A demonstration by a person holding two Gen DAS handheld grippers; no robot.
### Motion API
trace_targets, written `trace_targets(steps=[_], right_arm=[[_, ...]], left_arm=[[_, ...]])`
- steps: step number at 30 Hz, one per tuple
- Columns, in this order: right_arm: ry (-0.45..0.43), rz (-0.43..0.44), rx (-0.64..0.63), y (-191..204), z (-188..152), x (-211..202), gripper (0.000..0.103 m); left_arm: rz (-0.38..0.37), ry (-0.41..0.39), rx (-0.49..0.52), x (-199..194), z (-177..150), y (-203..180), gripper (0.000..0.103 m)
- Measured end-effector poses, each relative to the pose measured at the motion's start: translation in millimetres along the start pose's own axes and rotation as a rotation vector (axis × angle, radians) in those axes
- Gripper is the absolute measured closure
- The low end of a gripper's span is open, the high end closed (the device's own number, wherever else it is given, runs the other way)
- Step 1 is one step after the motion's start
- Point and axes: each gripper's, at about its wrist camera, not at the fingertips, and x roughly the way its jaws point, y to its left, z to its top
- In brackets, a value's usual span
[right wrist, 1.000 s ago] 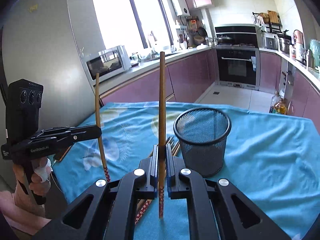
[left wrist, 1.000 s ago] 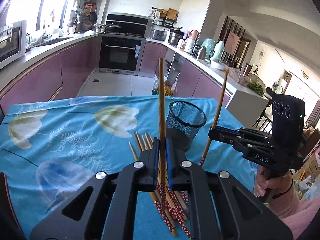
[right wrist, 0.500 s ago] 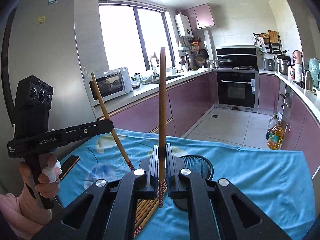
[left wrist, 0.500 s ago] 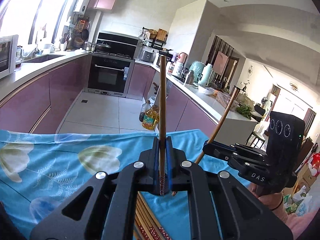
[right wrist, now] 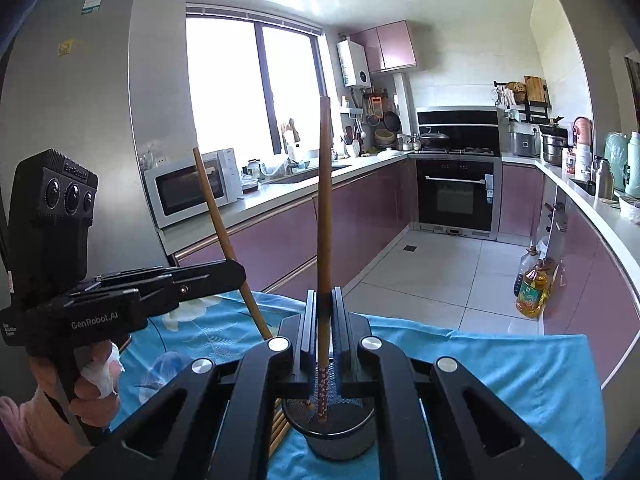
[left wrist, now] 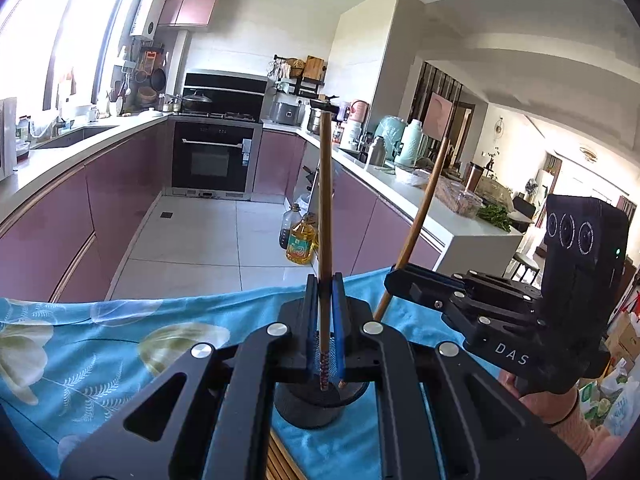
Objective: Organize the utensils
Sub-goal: 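Lift the chopstick upright into the black mesh cup with the right tool while the left tool does likewise, then open both tools and withdraw them from the cup toward the chopstick pile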
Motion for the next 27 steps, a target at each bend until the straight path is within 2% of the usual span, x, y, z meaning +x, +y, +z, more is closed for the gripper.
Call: trace_targets(steps=[9, 14, 22, 25, 27], right_arm=[[0.149, -0.01, 0.0, -5, -19, 31, 0.097], [0.231, -0.012, 0.015, -9, -30, 50, 0.097], [0.247, -0.027, 0.045, -13, -33, 60, 0.095], [0.233, -0.027, 0.067, -14, -32, 60, 0.094], [0.221, -0.026, 0.073, -15, -31, 56, 0.092]], left_arm=[[0.016, 0.14, 0.014, 53, -29, 4, 0.096], [0.022, 0.181, 0.017, 74, -43, 16, 0.095], [0.027, 0.195, 0.012, 93, -44, 27, 0.095], [0.032, 0.187, 0.007, 93, -44, 28, 0.086], [0.034, 0.177, 0.006, 90, -46, 29, 0.085]])
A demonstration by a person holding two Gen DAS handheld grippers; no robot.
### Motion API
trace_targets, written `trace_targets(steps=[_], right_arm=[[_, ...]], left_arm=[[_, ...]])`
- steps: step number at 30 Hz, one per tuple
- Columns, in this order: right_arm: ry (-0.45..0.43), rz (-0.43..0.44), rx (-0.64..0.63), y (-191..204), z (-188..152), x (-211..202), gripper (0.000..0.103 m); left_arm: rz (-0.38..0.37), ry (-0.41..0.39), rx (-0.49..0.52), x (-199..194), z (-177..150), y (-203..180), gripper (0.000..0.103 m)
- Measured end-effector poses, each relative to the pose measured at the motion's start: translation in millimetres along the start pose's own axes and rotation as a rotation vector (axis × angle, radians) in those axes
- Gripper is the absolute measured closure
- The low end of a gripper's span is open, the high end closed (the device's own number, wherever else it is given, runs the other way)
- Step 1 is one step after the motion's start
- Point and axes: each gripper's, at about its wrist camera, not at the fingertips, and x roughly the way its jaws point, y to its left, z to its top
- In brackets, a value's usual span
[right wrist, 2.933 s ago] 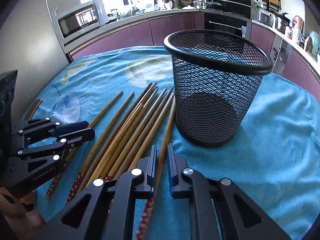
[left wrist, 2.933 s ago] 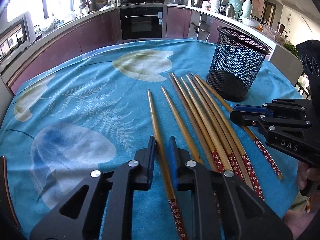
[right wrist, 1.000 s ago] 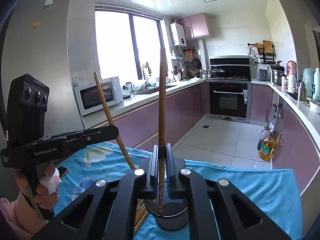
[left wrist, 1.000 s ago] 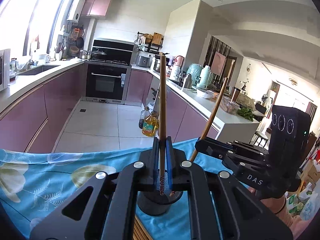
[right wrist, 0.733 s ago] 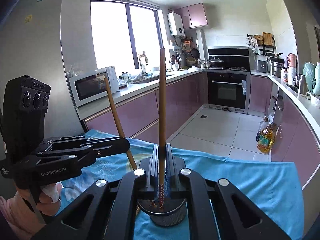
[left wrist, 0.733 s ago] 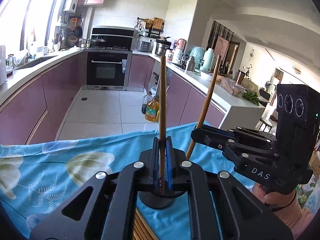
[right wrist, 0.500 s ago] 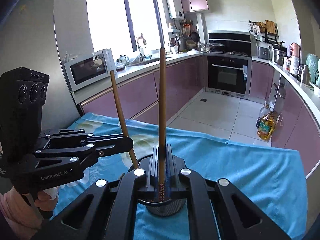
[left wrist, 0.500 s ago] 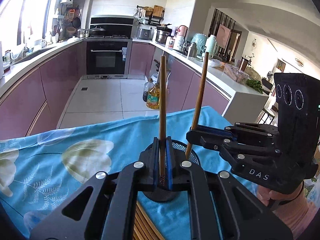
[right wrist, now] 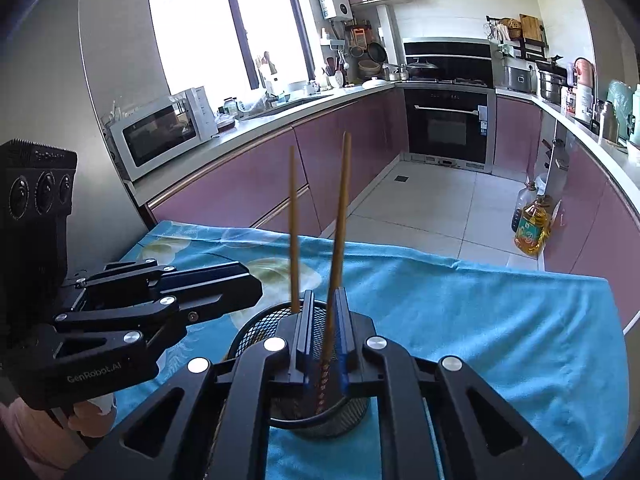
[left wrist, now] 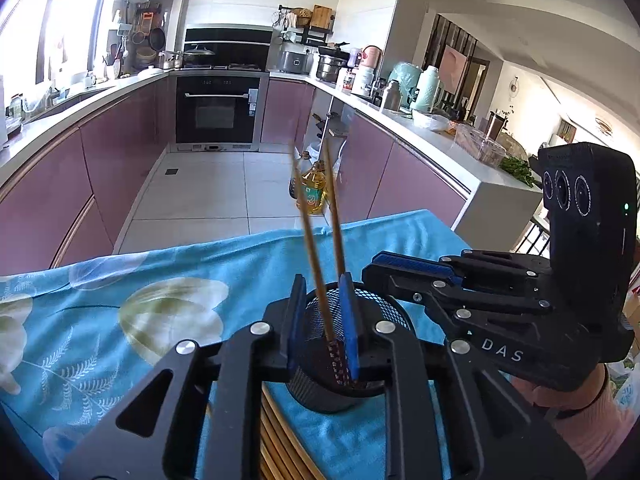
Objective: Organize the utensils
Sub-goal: 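Open both tools and withdraw them from the cup toward the chopstick pile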
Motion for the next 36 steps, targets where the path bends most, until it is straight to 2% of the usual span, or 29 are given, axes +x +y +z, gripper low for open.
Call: trace_targets(steps=[5, 7, 8, 10, 13, 19, 26, 31, 36], right_arm=[[-0.044, 0.013, 0.015, 1, -5, -19, 0.082], [-0.072, 0.03, 0.003, 6, -9, -32, 0.077], [-0.084, 0.041, -0.006, 9, -12, -39, 0.076], [-0.097, 0.068, -0.029, 18, -20, -50, 0.067], [-0.089, 0.095, -0.071, 34, -35, -59, 0.061], [0.028, 0.117, -0.103, 58, -74, -37, 0.06], [0.162, 0.134, -0.089, 73, -108, 0, 0.06], [0.203, 0.115, -0.098, 81, -119, 13, 0.06], [0.226, 0.084, -0.088, 79, -121, 21, 0.06]], left_arm=[[0.039, -0.047, -0.007, -21, -11, 7, 0.076], [0.076, -0.071, 0.0, -34, -18, 10, 0.061], [0.091, -0.083, 0.008, -41, -23, 12, 0.061], [0.112, -0.091, 0.016, -53, -34, 16, 0.06], [0.136, -0.074, 0.02, -64, -53, 24, 0.059], [0.176, 0.02, 0.018, -69, -101, 39, 0.057], [0.178, 0.118, 0.044, -61, -154, 39, 0.055], [0.186, 0.156, 0.042, -53, -172, 38, 0.055], [0.183, 0.183, 0.036, -46, -176, 36, 0.055]])
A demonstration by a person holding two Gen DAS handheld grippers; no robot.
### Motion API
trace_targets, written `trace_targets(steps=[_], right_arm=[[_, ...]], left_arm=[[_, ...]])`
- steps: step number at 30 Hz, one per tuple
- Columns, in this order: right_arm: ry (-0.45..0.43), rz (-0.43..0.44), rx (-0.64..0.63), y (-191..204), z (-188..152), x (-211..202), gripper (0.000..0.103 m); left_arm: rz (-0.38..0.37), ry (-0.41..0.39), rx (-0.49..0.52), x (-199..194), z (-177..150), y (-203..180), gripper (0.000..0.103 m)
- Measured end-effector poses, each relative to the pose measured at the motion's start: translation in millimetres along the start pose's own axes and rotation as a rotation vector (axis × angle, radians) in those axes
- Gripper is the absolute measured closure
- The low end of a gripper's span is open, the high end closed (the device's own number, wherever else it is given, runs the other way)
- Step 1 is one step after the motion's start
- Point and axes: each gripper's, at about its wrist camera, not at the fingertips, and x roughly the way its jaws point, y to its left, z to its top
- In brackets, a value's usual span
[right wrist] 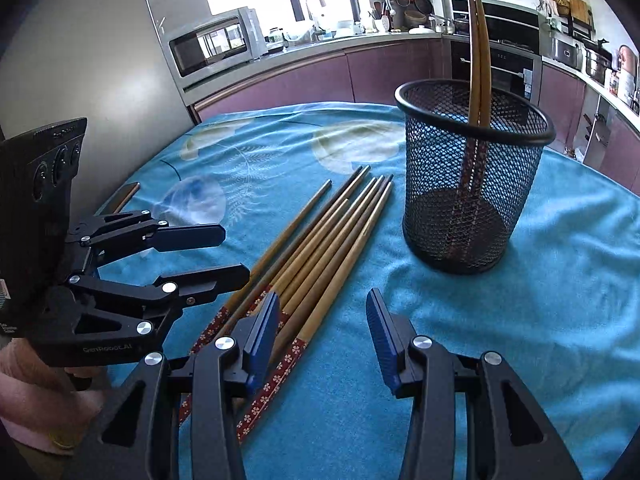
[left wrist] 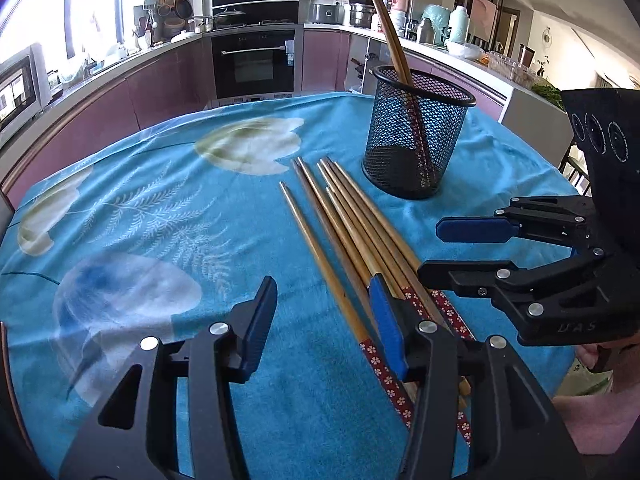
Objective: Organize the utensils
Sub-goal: 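Open both tools and withdraw them from the cup toward the chopstick pile, then grasp another chopstick with the right tool while the left tool grasps one too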
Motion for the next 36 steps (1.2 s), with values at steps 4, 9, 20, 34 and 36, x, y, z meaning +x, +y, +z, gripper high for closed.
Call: trace_targets(steps=[4, 9, 20, 34, 36], right_arm=[[0.004, -0.013, 0.012, -1, -2, 3, 0.06], [0.008, -0.018, 0.02, -3, -4, 6, 0.06], [0.02, -0.047, 0.009, -3, -4, 10, 0.061], [0.041, -0.096, -0.004, -6, -1, 10, 0.068], [0.045, -0.101, -0.014, -4, 1, 14, 0.07]], left_arm=[[0.003, 0.014, -0.006, 4, 0, 0, 0.056], [0.0, 0.023, -0.014, 8, 0, 1, 0.057], [-0.002, 0.036, -0.027, 11, 1, 2, 0.064], [0.018, 0.058, -0.04, 13, 1, 11, 0.068], [0.025, 0.065, -0.036, 17, 3, 10, 0.068]])
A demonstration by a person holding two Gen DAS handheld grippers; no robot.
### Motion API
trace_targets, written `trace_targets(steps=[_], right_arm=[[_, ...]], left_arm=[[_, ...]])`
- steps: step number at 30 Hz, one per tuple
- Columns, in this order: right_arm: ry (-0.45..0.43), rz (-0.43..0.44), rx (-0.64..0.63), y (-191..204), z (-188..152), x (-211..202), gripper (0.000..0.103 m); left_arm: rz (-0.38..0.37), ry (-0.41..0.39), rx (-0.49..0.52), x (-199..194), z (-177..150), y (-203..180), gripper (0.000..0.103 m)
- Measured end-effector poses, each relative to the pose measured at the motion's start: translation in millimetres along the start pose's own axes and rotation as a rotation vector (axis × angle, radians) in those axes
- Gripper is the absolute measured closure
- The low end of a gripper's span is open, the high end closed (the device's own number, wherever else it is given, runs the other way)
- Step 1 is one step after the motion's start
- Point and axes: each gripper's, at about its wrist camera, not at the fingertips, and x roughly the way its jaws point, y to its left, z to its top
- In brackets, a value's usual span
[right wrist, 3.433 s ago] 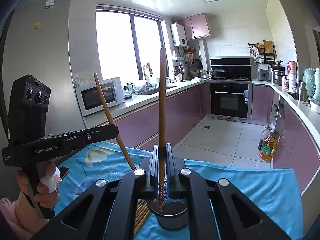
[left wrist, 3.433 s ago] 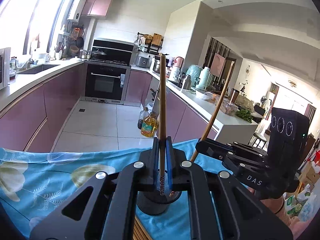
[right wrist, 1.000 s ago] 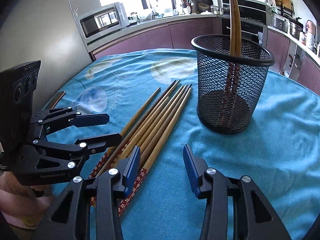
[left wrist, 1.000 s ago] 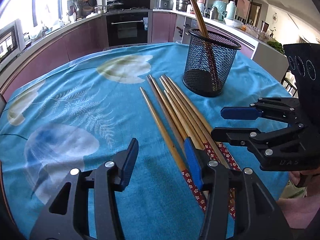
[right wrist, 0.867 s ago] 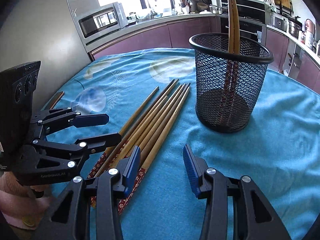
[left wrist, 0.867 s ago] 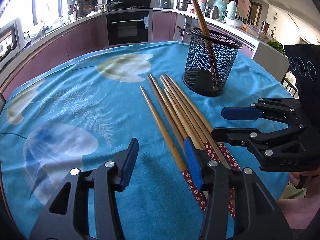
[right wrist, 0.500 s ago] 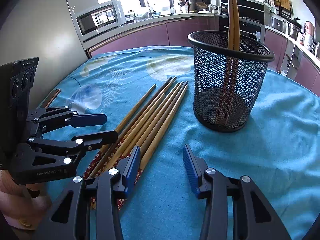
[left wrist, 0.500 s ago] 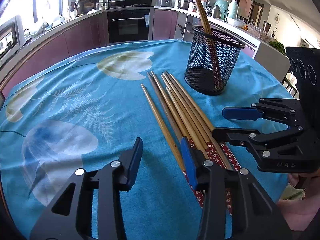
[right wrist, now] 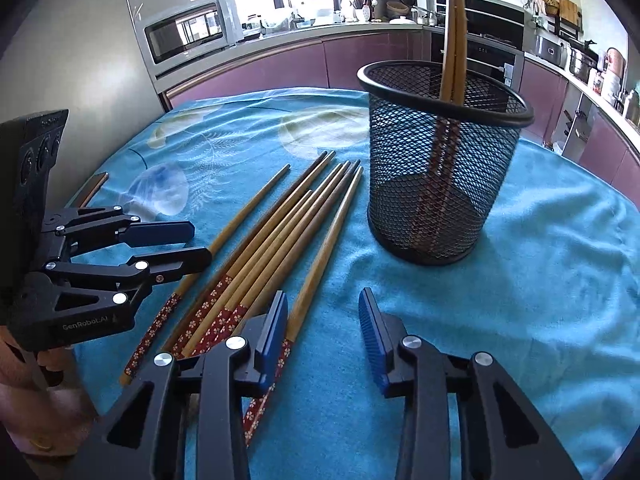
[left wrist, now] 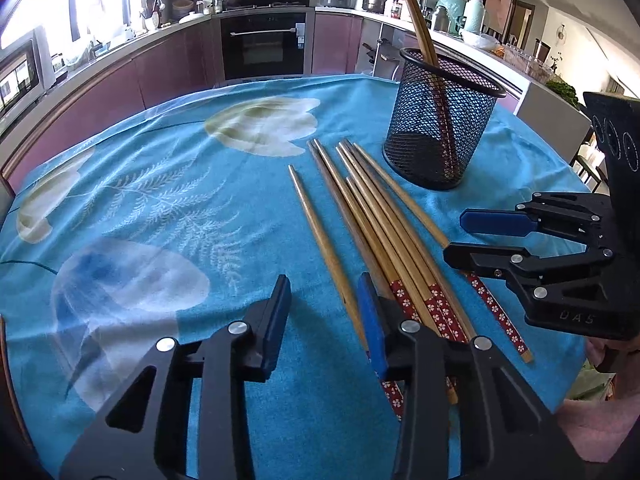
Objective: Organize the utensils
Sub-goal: 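Grasp another chopstick with the right tool while the left tool grasps one too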
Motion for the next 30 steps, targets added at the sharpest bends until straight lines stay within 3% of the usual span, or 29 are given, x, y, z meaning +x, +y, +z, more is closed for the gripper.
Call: trace_targets(steps=[5, 13, 22, 30], right_arm=[[0.003, -0.022, -0.021, 4, 9, 8, 0.074], [-0.009, -0.003, 0.061, -9, 11, 8, 0.095], [-0.069, 0.043, 0.122, -20, 6, -8, 0.097], [-0.045, 0.107, 0.047, -6, 3, -14, 0.097]], left_arm=[[0.012, 0.009, 0.009, 7, 5, -2, 0.07], [0.018, 0.009, -0.043, 11, 9, 2, 0.09], [-0.009, -0.024, -0.105, -2, 6, 10, 0.095], [-0.076, -0.031, -0.037, -12, 0, -6, 0.095]])
